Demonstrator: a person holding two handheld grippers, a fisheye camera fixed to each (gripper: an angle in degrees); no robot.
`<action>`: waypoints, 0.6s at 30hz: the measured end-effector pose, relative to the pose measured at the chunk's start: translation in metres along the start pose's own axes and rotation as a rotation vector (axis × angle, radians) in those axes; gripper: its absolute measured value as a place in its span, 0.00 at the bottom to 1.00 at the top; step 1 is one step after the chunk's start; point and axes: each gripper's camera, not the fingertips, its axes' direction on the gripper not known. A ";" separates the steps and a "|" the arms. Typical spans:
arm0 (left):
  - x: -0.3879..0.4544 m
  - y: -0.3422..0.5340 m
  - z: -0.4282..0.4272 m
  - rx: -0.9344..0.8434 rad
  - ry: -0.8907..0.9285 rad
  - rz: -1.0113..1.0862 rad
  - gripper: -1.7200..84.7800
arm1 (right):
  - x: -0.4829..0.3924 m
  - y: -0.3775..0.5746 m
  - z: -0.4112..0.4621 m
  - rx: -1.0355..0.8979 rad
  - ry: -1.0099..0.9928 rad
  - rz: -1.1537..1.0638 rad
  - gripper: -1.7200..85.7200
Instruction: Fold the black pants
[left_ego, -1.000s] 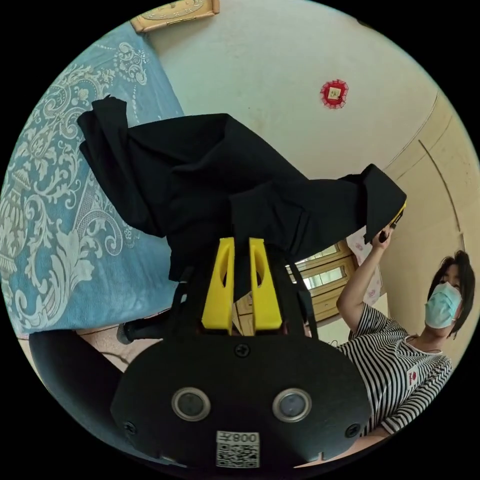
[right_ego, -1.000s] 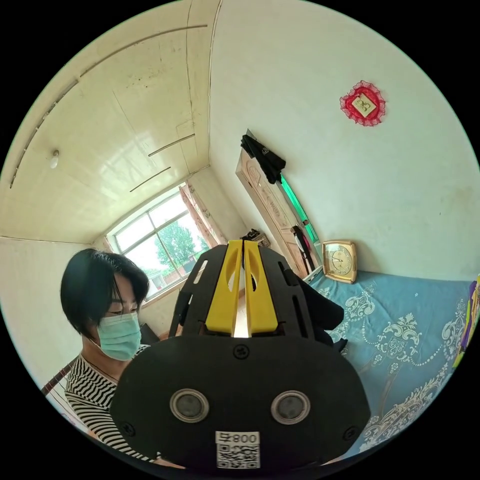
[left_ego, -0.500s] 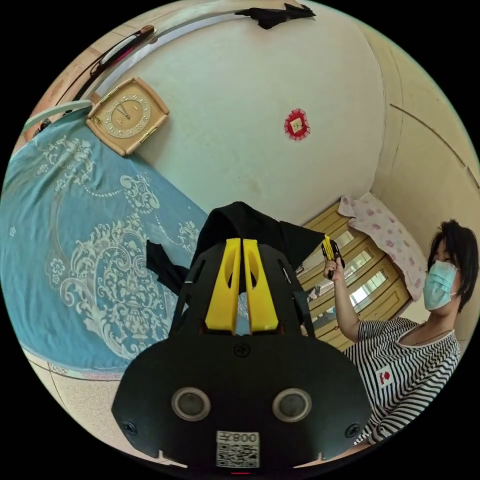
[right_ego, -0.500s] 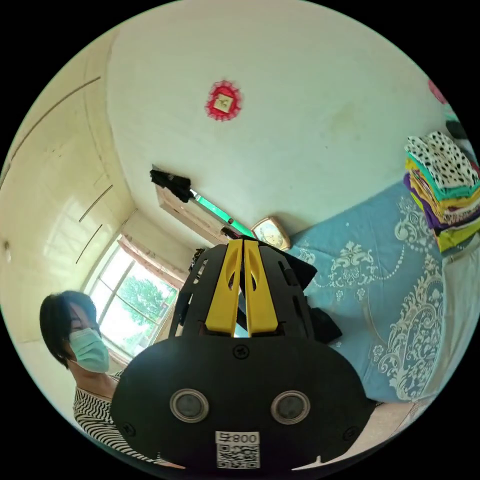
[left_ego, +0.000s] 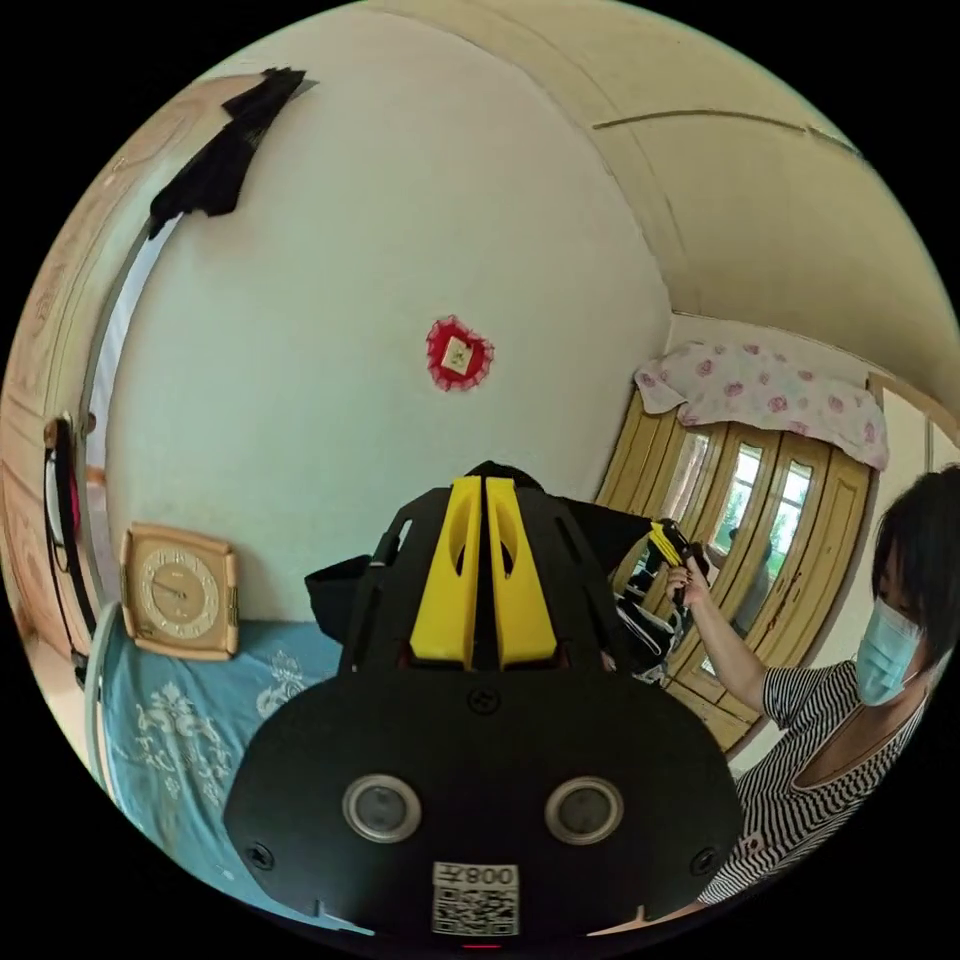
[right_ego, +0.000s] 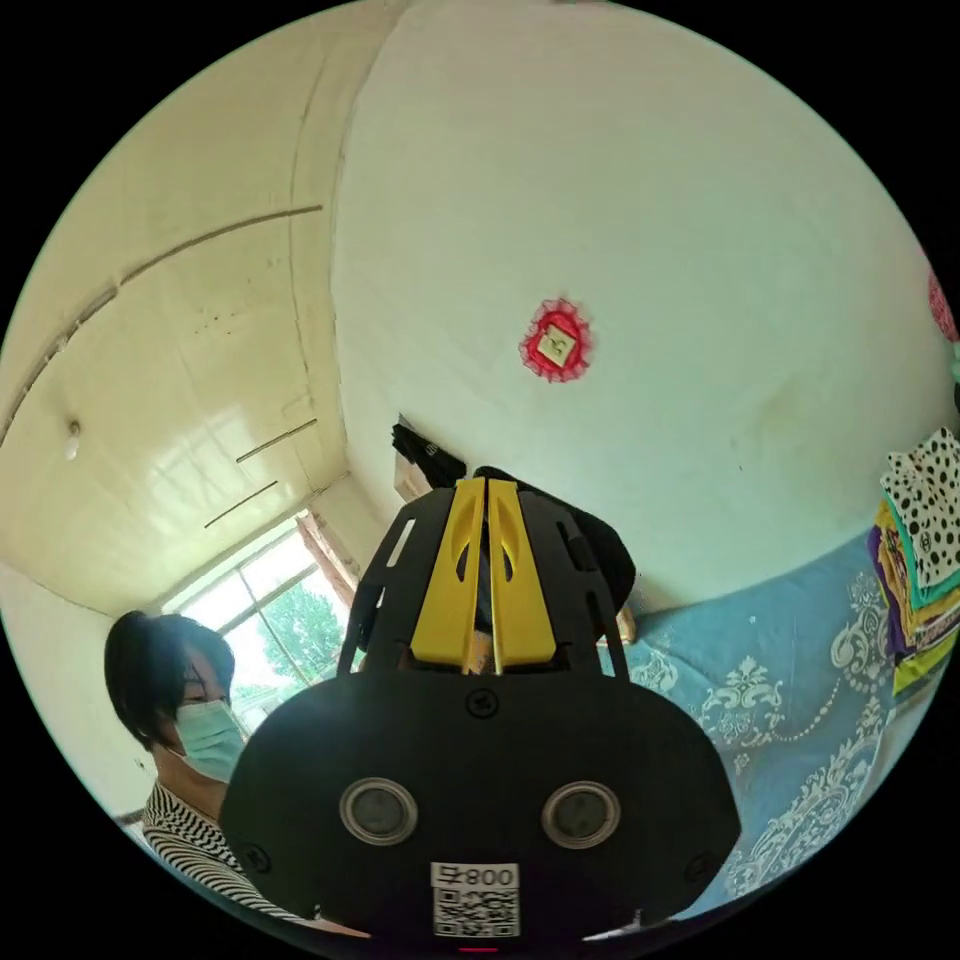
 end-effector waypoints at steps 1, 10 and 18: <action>0.010 -0.003 -0.018 0.019 -0.003 0.036 0.03 | -0.003 0.005 -0.007 0.006 -0.011 -0.013 0.02; -0.052 0.205 -0.149 -0.107 -0.214 -0.179 0.03 | 0.095 0.247 -0.081 -0.387 0.132 0.287 0.02; -0.132 0.534 -0.214 -0.281 -0.411 -0.951 0.03 | 0.238 0.502 -0.217 -0.618 0.420 0.888 0.02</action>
